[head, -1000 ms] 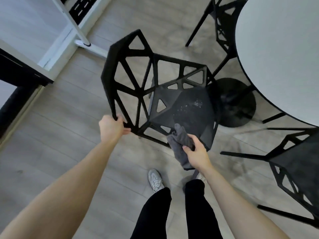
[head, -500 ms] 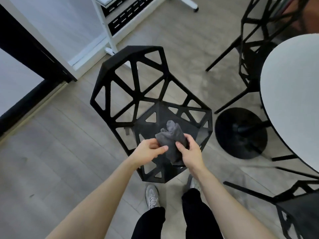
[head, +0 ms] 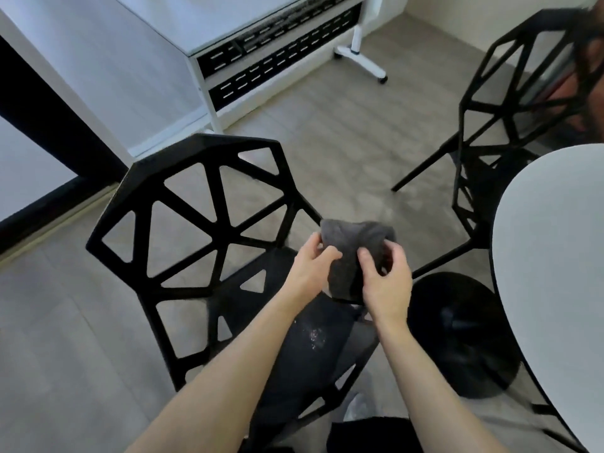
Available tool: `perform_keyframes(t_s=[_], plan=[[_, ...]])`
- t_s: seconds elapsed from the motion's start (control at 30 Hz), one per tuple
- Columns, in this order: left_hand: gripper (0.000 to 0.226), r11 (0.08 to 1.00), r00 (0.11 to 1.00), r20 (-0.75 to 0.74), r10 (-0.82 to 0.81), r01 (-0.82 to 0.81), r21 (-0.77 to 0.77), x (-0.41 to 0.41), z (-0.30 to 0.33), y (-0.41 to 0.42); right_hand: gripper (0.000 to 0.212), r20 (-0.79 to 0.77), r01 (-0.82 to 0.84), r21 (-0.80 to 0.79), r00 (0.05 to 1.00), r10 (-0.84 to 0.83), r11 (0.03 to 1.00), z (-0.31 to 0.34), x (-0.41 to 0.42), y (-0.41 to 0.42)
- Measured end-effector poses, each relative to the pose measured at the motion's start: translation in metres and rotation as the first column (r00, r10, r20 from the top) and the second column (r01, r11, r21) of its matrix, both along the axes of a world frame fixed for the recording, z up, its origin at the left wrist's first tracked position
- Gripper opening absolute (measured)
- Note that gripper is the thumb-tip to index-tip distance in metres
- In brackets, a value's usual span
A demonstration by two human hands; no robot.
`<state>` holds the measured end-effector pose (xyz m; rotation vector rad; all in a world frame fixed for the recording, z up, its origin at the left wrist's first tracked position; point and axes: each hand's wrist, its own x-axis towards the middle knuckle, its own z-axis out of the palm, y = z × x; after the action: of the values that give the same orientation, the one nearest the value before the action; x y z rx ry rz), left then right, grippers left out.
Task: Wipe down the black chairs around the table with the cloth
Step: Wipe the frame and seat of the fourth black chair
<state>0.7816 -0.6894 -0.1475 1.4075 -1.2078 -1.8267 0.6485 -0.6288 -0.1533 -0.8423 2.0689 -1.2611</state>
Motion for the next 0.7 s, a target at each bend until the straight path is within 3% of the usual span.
perform_keyframes(t_s=[0.07, 0.13, 0.2, 0.27, 0.33, 0.43, 0.57, 0.7], plan=[[0.024, 0.995, 0.995, -0.035, 0.094, -0.094, 0.022, -0.011, -0.026, -0.030, 0.038, -0.255, -0.107, -0.084, 0.963, 0.083, 0.991, -0.014, -0.021, -0.043], [0.022, 0.984, 0.973, 0.190, 0.130, -0.103, -0.145, -0.001, -0.064, -0.058, 0.047, -0.416, -0.282, 0.034, 0.868, 0.270, 0.959, -0.051, -0.030, -0.096], [0.030, 0.896, 0.815, 0.513, 0.270, -0.017, -0.444, 0.025, -0.108, -0.084, 0.064, -0.438, -0.437, 0.336, 0.712, 0.549, 0.834, -0.102, -0.026, -0.141], [0.047, 0.759, 0.594, 0.674, 0.439, 0.156, -0.632, 0.058, -0.155, -0.112, 0.068, -0.411, -0.525, 0.462, 0.588, 0.697, 0.715, -0.143, -0.024, -0.168], [0.055, 0.686, 0.490, 0.718, 0.494, 0.288, -0.668, 0.077, -0.189, -0.136, 0.055, -0.378, -0.604, 0.380, 0.590, 0.713, 0.701, -0.162, -0.031, -0.186], [0.044, 0.675, 0.483, 0.702, 0.523, 0.269, -0.687, 0.079, -0.214, -0.168, 0.036, -0.398, -0.677, 0.281, 0.563, 0.724, 0.681, -0.167, -0.033, -0.211], [0.039, 0.692, 0.559, 0.648, 0.517, 0.172, -0.701, 0.084, -0.204, -0.207, 0.042, -0.526, -0.634, 0.208, 0.570, 0.632, 0.745, -0.173, -0.014, -0.240], [0.051, 0.608, 0.444, 0.657, 0.610, 0.270, -0.747, 0.083, -0.200, -0.215, 0.045, -0.628, -0.538, 0.164, 0.590, 0.508, 0.827, -0.184, -0.010, -0.215]])
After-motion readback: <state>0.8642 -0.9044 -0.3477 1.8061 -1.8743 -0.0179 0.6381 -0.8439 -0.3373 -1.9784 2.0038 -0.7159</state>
